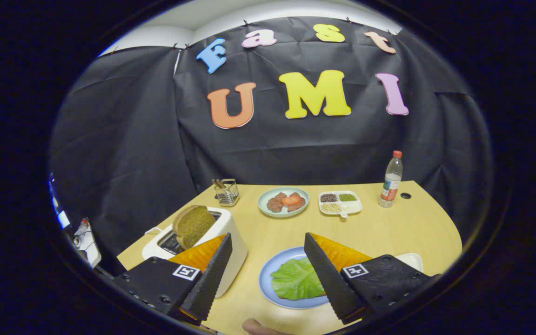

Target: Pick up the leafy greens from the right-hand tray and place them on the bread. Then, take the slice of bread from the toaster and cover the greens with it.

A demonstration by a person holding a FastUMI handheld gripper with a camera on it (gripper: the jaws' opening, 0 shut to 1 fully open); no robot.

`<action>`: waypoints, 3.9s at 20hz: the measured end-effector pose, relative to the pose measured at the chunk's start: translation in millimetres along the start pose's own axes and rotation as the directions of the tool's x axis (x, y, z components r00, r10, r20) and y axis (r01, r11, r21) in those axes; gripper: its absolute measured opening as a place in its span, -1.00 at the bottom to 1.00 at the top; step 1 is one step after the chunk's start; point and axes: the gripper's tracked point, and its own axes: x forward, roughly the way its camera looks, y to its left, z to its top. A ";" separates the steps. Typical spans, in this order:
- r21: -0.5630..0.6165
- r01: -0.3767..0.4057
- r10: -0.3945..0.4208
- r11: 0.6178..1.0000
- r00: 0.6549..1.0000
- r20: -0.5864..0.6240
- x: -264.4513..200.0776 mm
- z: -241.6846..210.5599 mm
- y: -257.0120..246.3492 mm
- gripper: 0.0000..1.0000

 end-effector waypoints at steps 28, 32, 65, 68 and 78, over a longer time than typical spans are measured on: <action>-0.087 0.184 -0.202 0.979 0.937 -0.285 107.2 -28.8 120.3 -0.63; -0.095 0.199 -0.217 0.975 0.942 -0.256 92.2 -10.5 128.3 -0.80; 0.099 0.228 -0.184 0.969 0.925 -0.332 72.3 -65.1 -36.4 -0.80; 0.063 0.222 -0.189 0.973 0.924 -0.331 73.8 -71.6 -47.7 -0.81; 0.063 0.129 -0.103 0.990 0.944 -0.314 67.4 -85.5 -80.5 -0.79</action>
